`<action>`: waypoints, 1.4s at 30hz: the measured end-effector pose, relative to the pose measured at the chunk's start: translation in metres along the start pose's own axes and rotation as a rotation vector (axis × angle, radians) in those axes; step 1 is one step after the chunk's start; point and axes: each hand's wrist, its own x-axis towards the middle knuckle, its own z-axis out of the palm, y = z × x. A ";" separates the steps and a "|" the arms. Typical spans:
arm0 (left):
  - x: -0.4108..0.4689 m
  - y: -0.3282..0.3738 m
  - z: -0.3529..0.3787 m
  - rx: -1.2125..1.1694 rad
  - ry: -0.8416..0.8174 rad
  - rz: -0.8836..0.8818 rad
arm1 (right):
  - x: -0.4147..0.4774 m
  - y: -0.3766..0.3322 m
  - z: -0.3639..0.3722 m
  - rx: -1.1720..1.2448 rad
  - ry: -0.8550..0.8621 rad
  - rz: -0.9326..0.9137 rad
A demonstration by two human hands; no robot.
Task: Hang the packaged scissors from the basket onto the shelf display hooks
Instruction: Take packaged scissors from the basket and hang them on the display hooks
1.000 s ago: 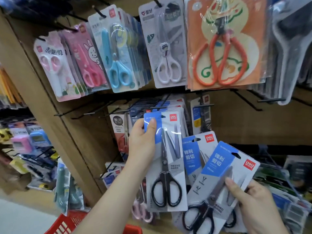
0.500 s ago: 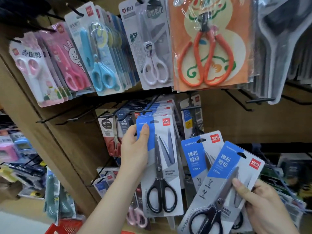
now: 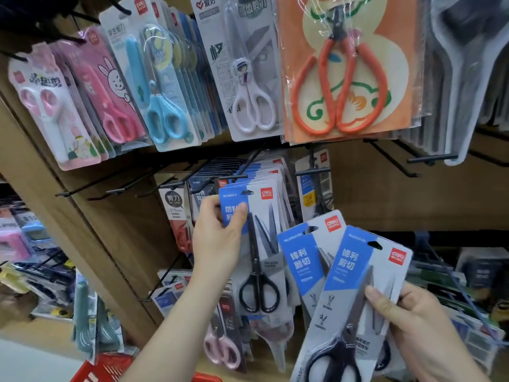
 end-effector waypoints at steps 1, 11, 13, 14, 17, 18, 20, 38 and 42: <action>-0.001 -0.003 -0.002 0.008 0.001 -0.007 | 0.003 0.000 0.004 -0.010 -0.030 0.013; -0.005 -0.023 0.003 -0.318 -0.458 -0.267 | 0.055 0.040 0.036 0.212 -0.247 0.244; -0.004 -0.022 0.008 -0.413 -0.427 -0.276 | 0.062 0.052 0.044 0.281 -0.266 0.269; -0.003 -0.022 0.009 -0.441 -0.405 -0.263 | 0.065 0.056 0.047 0.315 -0.271 0.275; 0.000 -0.029 0.010 -0.412 -0.336 -0.158 | 0.074 0.058 0.056 0.363 -0.265 0.267; -0.001 -0.032 0.011 -0.389 -0.308 -0.130 | 0.078 0.056 0.058 0.366 -0.265 0.253; -0.006 -0.036 0.014 -0.326 -0.255 -0.084 | 0.083 0.053 0.056 0.347 -0.256 0.213; -0.027 -0.029 -0.003 -0.147 -0.056 -0.010 | 0.024 0.006 0.042 0.261 -0.124 0.077; -0.037 0.008 -0.021 -0.307 -0.030 0.003 | 0.013 0.004 0.052 0.221 -0.152 0.073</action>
